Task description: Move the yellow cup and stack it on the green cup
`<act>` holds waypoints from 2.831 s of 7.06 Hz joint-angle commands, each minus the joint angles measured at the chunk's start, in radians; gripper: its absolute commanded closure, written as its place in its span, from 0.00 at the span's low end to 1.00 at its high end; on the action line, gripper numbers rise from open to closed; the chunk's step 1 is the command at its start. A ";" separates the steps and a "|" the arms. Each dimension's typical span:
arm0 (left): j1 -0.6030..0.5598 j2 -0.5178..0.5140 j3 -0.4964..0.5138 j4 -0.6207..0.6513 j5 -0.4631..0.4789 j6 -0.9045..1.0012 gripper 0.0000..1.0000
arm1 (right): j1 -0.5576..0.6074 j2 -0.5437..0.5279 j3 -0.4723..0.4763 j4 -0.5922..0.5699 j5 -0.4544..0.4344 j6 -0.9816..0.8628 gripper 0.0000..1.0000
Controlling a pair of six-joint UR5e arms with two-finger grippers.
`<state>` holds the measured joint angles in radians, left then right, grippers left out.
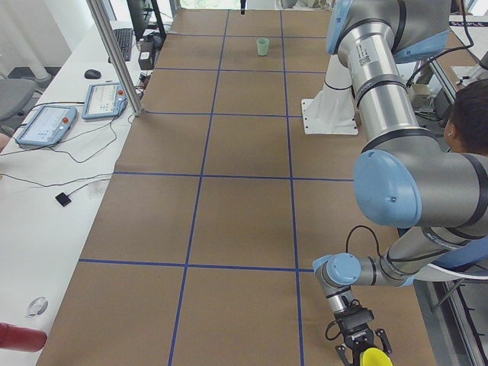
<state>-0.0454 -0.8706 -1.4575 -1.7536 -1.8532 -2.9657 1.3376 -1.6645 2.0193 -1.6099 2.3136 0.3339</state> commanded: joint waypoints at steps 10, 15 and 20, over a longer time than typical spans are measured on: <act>-0.053 -0.057 0.120 -0.081 0.355 0.185 1.00 | 0.000 0.000 -0.007 -0.010 0.067 0.007 0.00; -0.142 -0.060 0.008 -0.103 0.587 0.218 1.00 | 0.000 -0.021 -0.007 -0.008 0.093 0.007 0.00; -0.197 -0.091 -0.162 -0.136 0.945 0.445 1.00 | 0.000 -0.014 -0.050 -0.004 0.113 0.007 0.00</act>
<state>-0.2145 -0.9403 -1.5510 -1.8693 -0.9727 -2.5821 1.3377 -1.6828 1.9871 -1.6178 2.4147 0.3404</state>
